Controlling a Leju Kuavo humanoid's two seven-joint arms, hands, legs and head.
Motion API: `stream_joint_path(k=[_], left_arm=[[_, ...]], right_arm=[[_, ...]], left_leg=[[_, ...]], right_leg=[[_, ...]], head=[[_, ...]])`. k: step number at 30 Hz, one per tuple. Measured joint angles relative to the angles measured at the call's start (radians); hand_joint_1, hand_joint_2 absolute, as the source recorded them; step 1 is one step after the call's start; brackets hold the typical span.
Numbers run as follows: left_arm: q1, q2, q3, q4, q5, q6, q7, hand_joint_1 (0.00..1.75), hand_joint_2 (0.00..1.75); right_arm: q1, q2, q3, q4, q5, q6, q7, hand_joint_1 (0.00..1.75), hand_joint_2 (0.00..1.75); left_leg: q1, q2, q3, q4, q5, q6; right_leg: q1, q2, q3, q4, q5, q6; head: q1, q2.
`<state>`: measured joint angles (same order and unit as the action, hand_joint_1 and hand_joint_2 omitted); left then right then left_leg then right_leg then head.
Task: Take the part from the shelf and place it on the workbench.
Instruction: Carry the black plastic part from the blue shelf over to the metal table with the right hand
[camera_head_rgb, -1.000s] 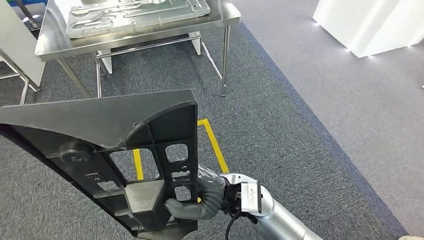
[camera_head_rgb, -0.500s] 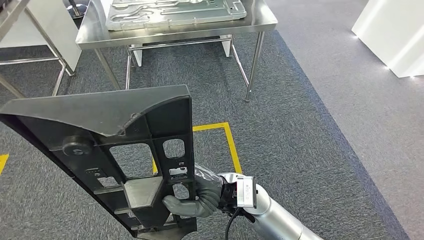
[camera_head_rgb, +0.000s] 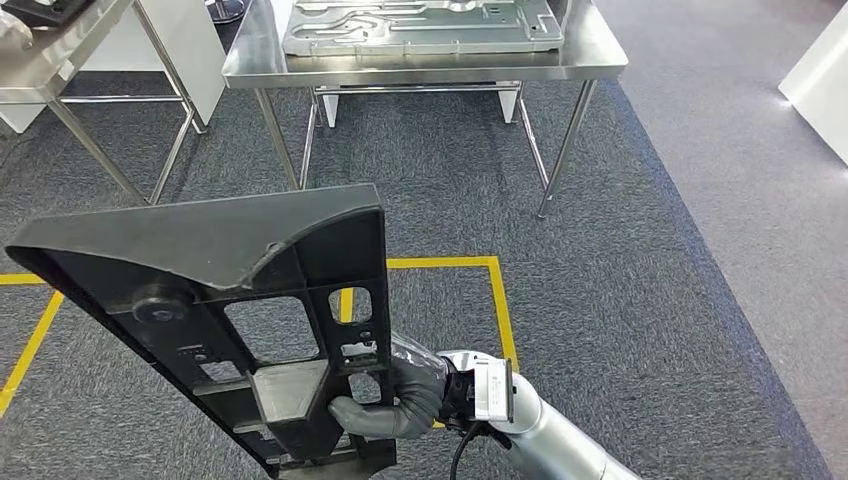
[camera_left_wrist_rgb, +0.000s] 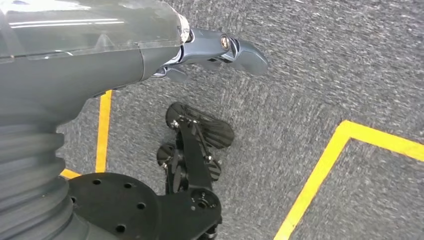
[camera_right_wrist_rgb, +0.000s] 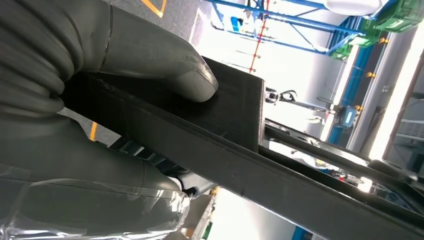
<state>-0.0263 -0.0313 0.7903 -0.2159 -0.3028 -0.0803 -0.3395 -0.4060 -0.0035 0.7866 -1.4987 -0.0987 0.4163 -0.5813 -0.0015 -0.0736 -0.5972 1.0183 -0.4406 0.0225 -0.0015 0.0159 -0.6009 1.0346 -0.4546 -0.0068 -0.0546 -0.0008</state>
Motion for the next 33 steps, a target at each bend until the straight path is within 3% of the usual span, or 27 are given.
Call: stream_joint_path(k=[2,4,6,8,9,11,13,15,18,20,23,24,25,26,28,29,30,33], left_arm=[[0.0,0.0,0.002,0.0,-0.001,-0.001,-0.005,0.0,1.75],[0.002,0.003,0.005,0.0,-0.005,-0.003,-0.011,0.0,1.75],[0.0,0.004,0.005,0.0,-0.011,-0.006,-0.017,0.0,1.75],[-0.002,0.004,0.005,0.0,-0.013,-0.007,-0.021,0.0,1.75],[-0.002,0.005,0.005,0.0,-0.014,-0.007,-0.021,0.0,1.75],[0.0,0.006,0.006,0.0,-0.015,-0.008,-0.022,0.0,1.75],[0.001,0.008,0.006,0.0,-0.019,-0.009,-0.024,0.0,1.75],[-0.001,0.009,0.005,0.0,-0.024,-0.009,-0.028,0.0,1.75],[-0.001,0.01,0.005,0.0,-0.033,-0.01,-0.034,0.0,1.75],[-0.002,0.01,0.005,0.0,-0.038,-0.01,-0.038,0.0,1.75],[-0.004,0.01,0.006,0.0,-0.043,-0.009,-0.041,0.0,1.75],[-0.004,0.011,0.006,0.0,-0.044,-0.009,-0.041,0.0,1.75],[-0.004,0.011,0.006,0.0,-0.046,-0.009,-0.042,0.0,1.75],[-0.004,0.011,0.006,0.0,-0.049,-0.009,-0.042,0.0,1.75],[-0.004,0.01,0.006,0.0,-0.053,-0.009,-0.042,0.0,1.75],[-0.004,0.008,0.006,0.0,-0.054,-0.009,-0.042,0.0,1.75],[-0.006,0.008,0.006,0.0,-0.055,-0.008,-0.042,0.0,1.75],[-0.009,0.009,0.007,0.0,-0.055,-0.003,-0.043,0.0,1.75]], right_arm=[[0.0,0.0,0.0,0.0,0.002,0.0,0.0,1.64,1.75],[-0.001,0.002,0.0,-0.002,0.002,0.001,0.0,1.64,1.75],[-0.001,0.004,0.0,-0.004,0.001,0.001,0.0,1.64,1.75],[0.002,0.004,0.0,-0.005,0.001,0.001,0.0,1.64,1.75],[0.003,0.004,0.0,-0.005,0.001,0.001,0.0,1.64,1.75],[0.005,0.004,0.0,-0.005,0.001,0.001,0.0,1.64,1.75],[0.005,0.004,0.0,-0.006,0.001,0.002,0.0,1.64,1.75],[0.005,0.004,0.0,-0.008,0.001,0.001,-0.001,1.64,1.75],[0.007,0.004,0.0,-0.016,0.006,-0.01,-0.003,1.64,1.75],[0.008,0.005,0.0,-0.02,0.014,-0.022,-0.005,1.64,1.75],[0.011,0.006,0.0,-0.024,0.018,-0.036,-0.011,1.64,1.75],[0.013,0.005,0.0,-0.025,0.015,-0.039,-0.013,1.64,1.75],[0.015,0.005,0.0,-0.025,0.012,-0.04,-0.014,1.64,1.75],[0.016,0.005,0.0,-0.025,0.007,-0.04,-0.013,1.64,1.75],[0.016,0.005,0.0,-0.027,-0.004,-0.038,-0.012,1.64,1.75],[0.015,0.005,0.0,-0.028,-0.008,-0.037,-0.011,1.64,1.75],[0.014,0.006,0.0,-0.03,-0.012,-0.036,-0.011,1.64,1.75],[0.013,0.007,-0.002,-0.036,-0.02,-0.034,-0.008,1.64,1.75]], left_leg=[[0.0,-0.002,-0.001,-0.003,-0.003,-0.012],[0.0,0.017,-0.005,0.016,-0.019,-0.022],[0.004,0.048,-0.047,0.111,-0.071,-0.031],[0.012,0.062,-0.114,0.244,-0.129,-0.042],[0.016,0.065,-0.134,0.28,-0.135,-0.047],[0.023,0.069,-0.113,0.233,-0.089,-0.053],[0.025,0.078,-0.04,0.086,-0.026,-0.056],[0.022,0.082,0.002,0.003,-0.007,-0.045],[0.02,0.072,0.008,-0.006,-0.016,-0.016],[0.019,0.068,0.023,-0.01,-0.019,-0.002],[0.014,0.064,0.035,-0.01,-0.026,0.009],[0.01,0.064,0.04,-0.01,-0.03,0.011],[0.007,0.063,0.045,-0.01,-0.034,0.013],[0.003,0.063,0.052,-0.01,-0.039,0.013],[-0.003,0.064,0.071,-0.011,-0.052,0.012],[-0.004,0.065,0.076,-0.012,-0.058,0.009],[-0.004,0.067,0.079,-0.014,-0.062,0.005],[-0.003,0.073,0.086,-0.007,-0.063,-0.015]], right_leg=[[0.0,-0.001,0.003,-0.01,-0.001,-0.004],[-0.007,-0.007,0.013,-0.022,0.003,-0.013],[-0.012,-0.017,0.021,-0.03,0.004,-0.019],[-0.012,-0.026,0.023,-0.03,0.001,-0.019],[-0.012,-0.029,0.024,-0.03,-0.001,-0.018],[-0.014,-0.033,0.03,-0.028,-0.007,-0.012],[-0.014,-0.036,0.038,-0.025,-0.016,-0.001],[-0.012,-0.038,0.041,-0.023,-0.024,0.012],[-0.013,-0.037,0.046,-0.012,-0.022,0.032],[-0.016,-0.032,0.03,0.032,-0.044,0.039],[-0.015,-0.025,-0.075,0.209,-0.122,0.043],[-0.014,-0.025,-0.109,0.256,-0.133,0.041],[-0.012,-0.024,-0.125,0.264,-0.122,0.037],[-0.009,-0.024,-0.123,0.237,-0.092,0.03],[0.001,-0.027,-0.075,0.106,-0.007,0.007],[0.008,-0.03,-0.053,0.047,0.013,-0.003],[0.013,-0.032,-0.039,0.007,0.025,-0.011],[0.016,-0.029,-0.022,-0.023,0.027,-0.023]], head=[[0.0,0.0],[-0.001,0.0],[-0.004,0.0],[-0.005,0.0],[-0.005,0.0],[-0.005,0.0],[-0.005,0.0],[-0.004,0.0],[-0.003,0.0],[-0.002,0.0],[-0.001,0.0],[-0.001,0.0],[-0.001,0.0],[-0.001,0.0],[-0.002,0.0],[-0.004,0.0],[-0.005,0.0],[-0.005,0.0]])
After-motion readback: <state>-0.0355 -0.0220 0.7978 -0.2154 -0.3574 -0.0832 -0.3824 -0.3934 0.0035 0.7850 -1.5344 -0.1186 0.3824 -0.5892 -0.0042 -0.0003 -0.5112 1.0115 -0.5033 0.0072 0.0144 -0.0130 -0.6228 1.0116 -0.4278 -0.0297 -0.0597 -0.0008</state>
